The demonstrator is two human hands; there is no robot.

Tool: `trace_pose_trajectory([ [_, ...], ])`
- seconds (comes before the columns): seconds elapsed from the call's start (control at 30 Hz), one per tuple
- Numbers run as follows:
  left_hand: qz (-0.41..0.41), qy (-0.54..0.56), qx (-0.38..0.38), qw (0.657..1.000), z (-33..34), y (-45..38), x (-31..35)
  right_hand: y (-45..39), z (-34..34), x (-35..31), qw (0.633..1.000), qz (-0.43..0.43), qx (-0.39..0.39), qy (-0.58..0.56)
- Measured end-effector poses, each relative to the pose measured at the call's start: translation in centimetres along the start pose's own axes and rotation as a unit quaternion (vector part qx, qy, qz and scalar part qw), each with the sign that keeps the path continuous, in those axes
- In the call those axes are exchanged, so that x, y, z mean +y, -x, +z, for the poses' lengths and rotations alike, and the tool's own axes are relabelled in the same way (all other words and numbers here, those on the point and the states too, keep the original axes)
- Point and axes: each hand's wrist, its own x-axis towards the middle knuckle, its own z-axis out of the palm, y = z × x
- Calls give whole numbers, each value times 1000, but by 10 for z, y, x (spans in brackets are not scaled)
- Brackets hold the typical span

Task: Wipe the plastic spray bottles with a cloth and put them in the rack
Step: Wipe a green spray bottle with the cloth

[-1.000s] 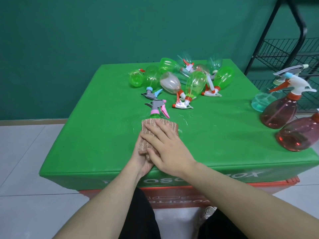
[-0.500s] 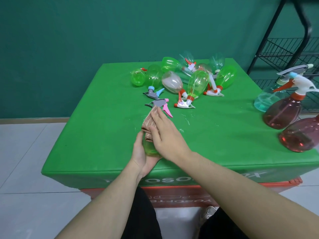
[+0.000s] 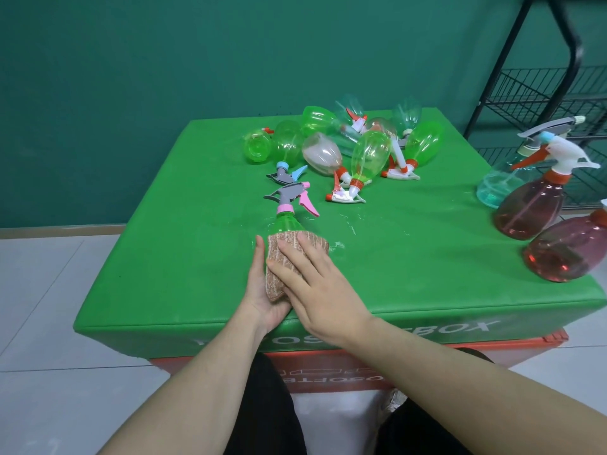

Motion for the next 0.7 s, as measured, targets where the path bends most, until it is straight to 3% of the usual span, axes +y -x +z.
trace_pose_trajectory([
  [0.37,31,10,25,999,-5,-7,-5,-21,-16,-3,998,41,1,-52],
  [0.7,24,1,-38,999,-12,-13,-3,-72,-28,9,952,242,-44,-181],
])
